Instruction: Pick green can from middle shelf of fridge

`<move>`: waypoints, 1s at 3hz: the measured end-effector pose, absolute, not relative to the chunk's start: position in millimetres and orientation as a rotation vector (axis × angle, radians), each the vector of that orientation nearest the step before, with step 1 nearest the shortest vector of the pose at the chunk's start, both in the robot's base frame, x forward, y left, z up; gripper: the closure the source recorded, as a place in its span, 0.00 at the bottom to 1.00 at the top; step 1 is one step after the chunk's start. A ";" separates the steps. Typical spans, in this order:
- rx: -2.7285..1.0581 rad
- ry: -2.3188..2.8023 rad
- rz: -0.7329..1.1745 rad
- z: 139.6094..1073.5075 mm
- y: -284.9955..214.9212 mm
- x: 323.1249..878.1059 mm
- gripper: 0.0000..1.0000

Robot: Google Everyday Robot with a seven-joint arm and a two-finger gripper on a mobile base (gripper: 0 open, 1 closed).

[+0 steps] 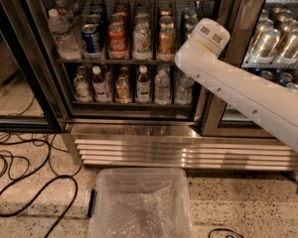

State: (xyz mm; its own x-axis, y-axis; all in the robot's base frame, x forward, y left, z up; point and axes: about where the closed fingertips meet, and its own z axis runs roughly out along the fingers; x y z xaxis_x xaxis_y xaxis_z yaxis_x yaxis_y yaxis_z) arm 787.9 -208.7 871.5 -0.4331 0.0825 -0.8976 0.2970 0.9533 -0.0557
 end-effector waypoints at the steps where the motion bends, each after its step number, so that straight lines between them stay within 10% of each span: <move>1: 0.325 2.065 -0.234 863.6 -217.5 772.6 1.00; 3: 0.389 2.338 0.005 820.5 -175.3 689.0 1.00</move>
Offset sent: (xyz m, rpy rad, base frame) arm -0.1368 0.0541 -0.0629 0.4056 0.3637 0.0321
